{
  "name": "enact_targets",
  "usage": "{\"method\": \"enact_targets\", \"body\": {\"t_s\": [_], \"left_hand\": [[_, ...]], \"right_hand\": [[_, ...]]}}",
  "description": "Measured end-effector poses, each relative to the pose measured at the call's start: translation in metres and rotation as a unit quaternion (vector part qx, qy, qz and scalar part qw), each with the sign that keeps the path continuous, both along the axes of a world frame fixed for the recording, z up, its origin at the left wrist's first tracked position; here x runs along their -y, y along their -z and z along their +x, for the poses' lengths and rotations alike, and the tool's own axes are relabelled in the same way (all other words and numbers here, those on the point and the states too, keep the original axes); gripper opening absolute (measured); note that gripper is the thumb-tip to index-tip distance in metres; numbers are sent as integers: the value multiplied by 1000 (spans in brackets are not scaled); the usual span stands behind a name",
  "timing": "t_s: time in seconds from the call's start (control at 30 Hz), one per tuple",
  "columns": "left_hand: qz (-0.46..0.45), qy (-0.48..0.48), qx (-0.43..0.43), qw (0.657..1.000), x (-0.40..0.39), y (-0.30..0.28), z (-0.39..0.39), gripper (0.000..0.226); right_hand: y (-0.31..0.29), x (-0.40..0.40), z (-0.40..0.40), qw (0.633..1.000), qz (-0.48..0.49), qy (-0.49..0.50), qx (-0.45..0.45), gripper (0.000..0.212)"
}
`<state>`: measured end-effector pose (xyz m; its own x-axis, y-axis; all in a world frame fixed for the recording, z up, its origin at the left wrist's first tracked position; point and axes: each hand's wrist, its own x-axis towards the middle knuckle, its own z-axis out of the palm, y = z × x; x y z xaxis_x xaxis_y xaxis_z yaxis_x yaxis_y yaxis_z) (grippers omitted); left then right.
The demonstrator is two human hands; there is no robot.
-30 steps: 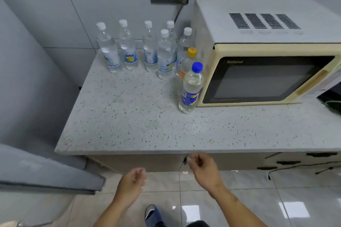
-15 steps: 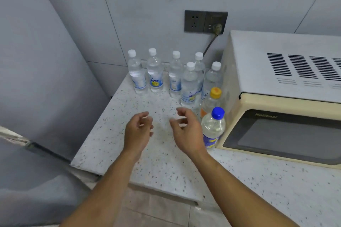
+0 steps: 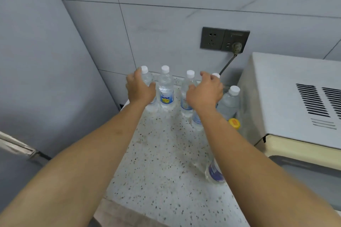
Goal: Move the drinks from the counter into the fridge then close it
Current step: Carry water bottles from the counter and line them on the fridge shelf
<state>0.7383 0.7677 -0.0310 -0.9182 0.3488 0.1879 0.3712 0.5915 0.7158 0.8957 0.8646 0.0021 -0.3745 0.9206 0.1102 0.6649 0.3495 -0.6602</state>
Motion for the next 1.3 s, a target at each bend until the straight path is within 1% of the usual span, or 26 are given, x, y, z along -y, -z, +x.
{"method": "enact_targets", "body": {"t_s": [0.07, 0.13, 0.23, 0.3, 0.37, 0.47, 0.53, 0.6, 0.77, 0.87, 0.97, 1.03, 1.1, 1.17, 1.2, 1.23, 1.3], "left_hand": [[-39, 25, -30, 998, -10, -3, -14, 65], [-87, 43, -50, 994, -17, -1, -25, 62], [-149, 71, -65, 984, -20, 5, -38, 57], [-156, 89, -64, 982, -21, 8, -45, 54], [-142, 94, -75, 983, -20, 7, -48, 50], [-109, 88, -71, 988, -15, 6, -42, 39], [-66, 83, -52, 993, -10, 10, -26, 29], [-15, 67, -31, 997, -1, 17, -2, 24], [63, 35, -2, 997, 31, 27, 46, 32], [78, 21, 19, 997, 53, 17, 58, 38], [73, 57, 46, 995, 82, 12, 75, 41], [80, 89, 35, 992, 102, 17, 91, 43], [98, 110, -2, 989, 116, 28, 106, 43], [106, 122, -26, 986, 125, 40, 116, 44], [111, 121, -14, 986, 128, 48, 118, 46], [119, 115, 19, 986, 130, 56, 120, 50], [133, 112, 100, 980, 132, 73, 119, 61]], "right_hand": [[6, -4, -1, 999, -34, -17, 39, 50], [12, -2, -2, 998, -41, -32, 43, 45], [20, 0, -3, 998, -5, -31, 62, 39], [25, 1, -3, 995, 9, -41, 93, 32], [28, 3, -4, 993, -3, -52, 106, 25], [31, 11, -6, 994, -21, -65, 85, 21], [33, 21, -6, 995, -17, -74, 72, 18], [36, 31, -4, 994, -9, -90, 59, 15], [39, 44, 7, 991, -16, -127, 34, 13], [32, 43, 17, 990, -39, -136, 5, 15], [26, 50, 34, 986, -75, -147, -27, 16], [29, 60, 46, 979, -112, -162, -53, 17], [37, 75, 56, 970, -133, -180, -96, 16], [48, 89, 63, 970, -90, -183, -130, 18], [54, 93, 65, 973, -60, -175, -136, 23], [61, 97, 67, 976, -46, -162, -138, 29], [74, 102, 70, 976, -68, -144, -147, 44]]}}
